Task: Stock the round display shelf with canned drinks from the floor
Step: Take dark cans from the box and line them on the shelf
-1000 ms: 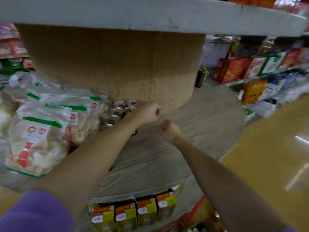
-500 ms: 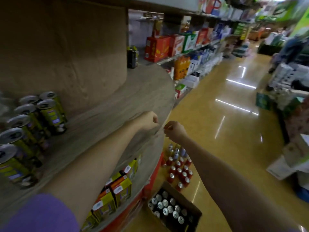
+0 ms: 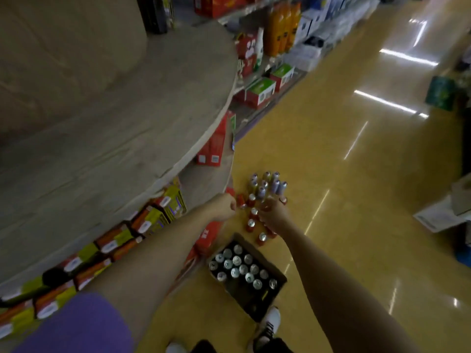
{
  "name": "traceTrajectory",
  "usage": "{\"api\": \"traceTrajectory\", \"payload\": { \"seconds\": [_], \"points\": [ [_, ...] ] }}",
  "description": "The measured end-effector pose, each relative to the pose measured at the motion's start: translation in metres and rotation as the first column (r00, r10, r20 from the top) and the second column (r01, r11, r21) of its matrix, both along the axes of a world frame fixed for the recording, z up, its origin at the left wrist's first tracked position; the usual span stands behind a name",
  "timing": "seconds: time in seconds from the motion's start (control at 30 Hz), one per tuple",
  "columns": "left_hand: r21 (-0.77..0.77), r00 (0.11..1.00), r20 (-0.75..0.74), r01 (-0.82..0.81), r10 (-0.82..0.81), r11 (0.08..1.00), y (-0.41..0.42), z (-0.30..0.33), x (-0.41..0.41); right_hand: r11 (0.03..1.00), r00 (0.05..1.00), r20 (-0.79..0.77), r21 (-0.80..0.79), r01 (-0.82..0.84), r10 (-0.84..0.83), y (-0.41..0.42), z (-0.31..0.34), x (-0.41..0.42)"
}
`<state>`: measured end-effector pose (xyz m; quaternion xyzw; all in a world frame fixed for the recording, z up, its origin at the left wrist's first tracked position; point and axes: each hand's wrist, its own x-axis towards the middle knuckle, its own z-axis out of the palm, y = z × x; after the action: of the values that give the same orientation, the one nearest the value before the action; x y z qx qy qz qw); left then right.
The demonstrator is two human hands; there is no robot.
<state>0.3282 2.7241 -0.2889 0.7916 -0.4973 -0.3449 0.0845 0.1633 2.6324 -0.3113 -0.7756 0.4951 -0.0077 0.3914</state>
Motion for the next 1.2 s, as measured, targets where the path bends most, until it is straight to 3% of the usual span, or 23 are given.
{"api": "traceTrajectory", "payload": {
  "seconds": [0.13, 0.27, 0.47, 0.63, 0.8, 0.93, 1.2],
  "points": [
    [0.078, 0.988, -0.022, -0.153, 0.156, 0.985, -0.018, -0.073, -0.031, 0.989, 1.000, 0.019, 0.146, 0.011, -0.014, -0.019, -0.071, -0.027],
    [0.160, 0.943, -0.068, -0.311, 0.324, 0.937, -0.022, -0.161, -0.064, 0.960, 0.996, -0.081, 0.276, 0.050, -0.029, -0.026, -0.153, -0.043],
    [0.334, 0.907, -0.127, -0.342, 0.401, 0.878, 0.014, -0.287, -0.092, 0.877, 0.973, -0.215, 0.449, 0.172, -0.081, -0.009, -0.286, -0.070],
    [0.416, 0.880, -0.123, -0.375, 0.460, 0.829, 0.028, -0.398, -0.096, 0.827, 0.951, -0.268, 0.492, 0.272, -0.154, 0.019, -0.415, -0.072],
    [0.453, 0.930, -0.155, -0.232, 0.333, 0.861, 0.020, -0.512, -0.082, 0.793, 0.935, -0.323, 0.527, 0.305, -0.145, 0.048, -0.529, -0.065],
    [0.453, 0.943, -0.138, -0.211, 0.302, 0.866, 0.011, -0.597, -0.067, 0.790, 0.937, -0.317, 0.532, 0.305, -0.149, 0.053, -0.601, -0.043],
    [0.476, 0.985, -0.074, -0.104, 0.157, 0.873, 0.016, -0.703, -0.035, 0.854, 0.962, -0.233, 0.463, 0.239, -0.143, 0.057, -0.700, 0.012]
  ]
}}
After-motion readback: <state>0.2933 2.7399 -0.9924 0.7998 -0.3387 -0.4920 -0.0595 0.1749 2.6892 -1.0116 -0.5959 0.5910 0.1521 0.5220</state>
